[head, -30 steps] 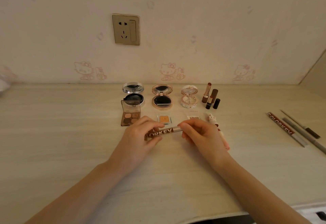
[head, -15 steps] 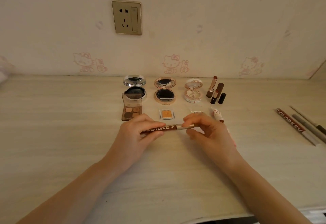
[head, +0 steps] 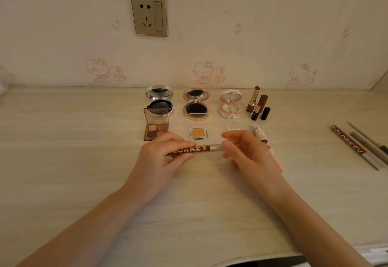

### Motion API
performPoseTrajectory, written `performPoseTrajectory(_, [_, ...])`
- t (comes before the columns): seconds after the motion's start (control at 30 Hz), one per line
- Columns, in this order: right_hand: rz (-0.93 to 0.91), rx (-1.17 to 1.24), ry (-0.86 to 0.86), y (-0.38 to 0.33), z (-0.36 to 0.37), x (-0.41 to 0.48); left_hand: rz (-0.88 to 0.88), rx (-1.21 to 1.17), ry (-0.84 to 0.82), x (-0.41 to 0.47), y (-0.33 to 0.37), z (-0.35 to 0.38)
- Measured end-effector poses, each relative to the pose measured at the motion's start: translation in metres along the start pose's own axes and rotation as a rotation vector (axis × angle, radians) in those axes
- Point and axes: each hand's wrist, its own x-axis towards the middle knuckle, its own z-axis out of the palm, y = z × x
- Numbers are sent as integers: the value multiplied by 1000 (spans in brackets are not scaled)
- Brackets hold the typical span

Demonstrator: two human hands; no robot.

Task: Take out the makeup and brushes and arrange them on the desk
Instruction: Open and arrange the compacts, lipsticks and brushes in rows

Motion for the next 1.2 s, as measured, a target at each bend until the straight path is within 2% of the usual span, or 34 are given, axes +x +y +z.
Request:
performPoseTrajectory(0.17, [-61, -55, -6, 0, -2, 1, -9, 6, -4, 0, 0, 0])
performPoseTrajectory(0.37, [12, -5, 0, -1, -1, 0, -26, 1, -12, 0, 0, 0])
performPoseTrajectory(0.5, [-16, -103, 0, 0, 0, 1, -17, 3, -19, 0, 0, 0])
performPoseTrajectory(0.77, [9, -3, -15, -1, 0, 1, -15, 15, -11, 0, -2, 0])
performPoseTrajectory(0.97, [-44, -73, -40, 2, -1, 1, -23, 14, -10, -1, -3, 1])
performPoseTrajectory(1.1, [-29, 44, -80, 1, -2, 1, -18, 8, -10, -1, -3, 1])
performPoseTrajectory(1.2, [32, 102, 4, 2, 0, 1, -28, -1, -9, -1, -3, 1])
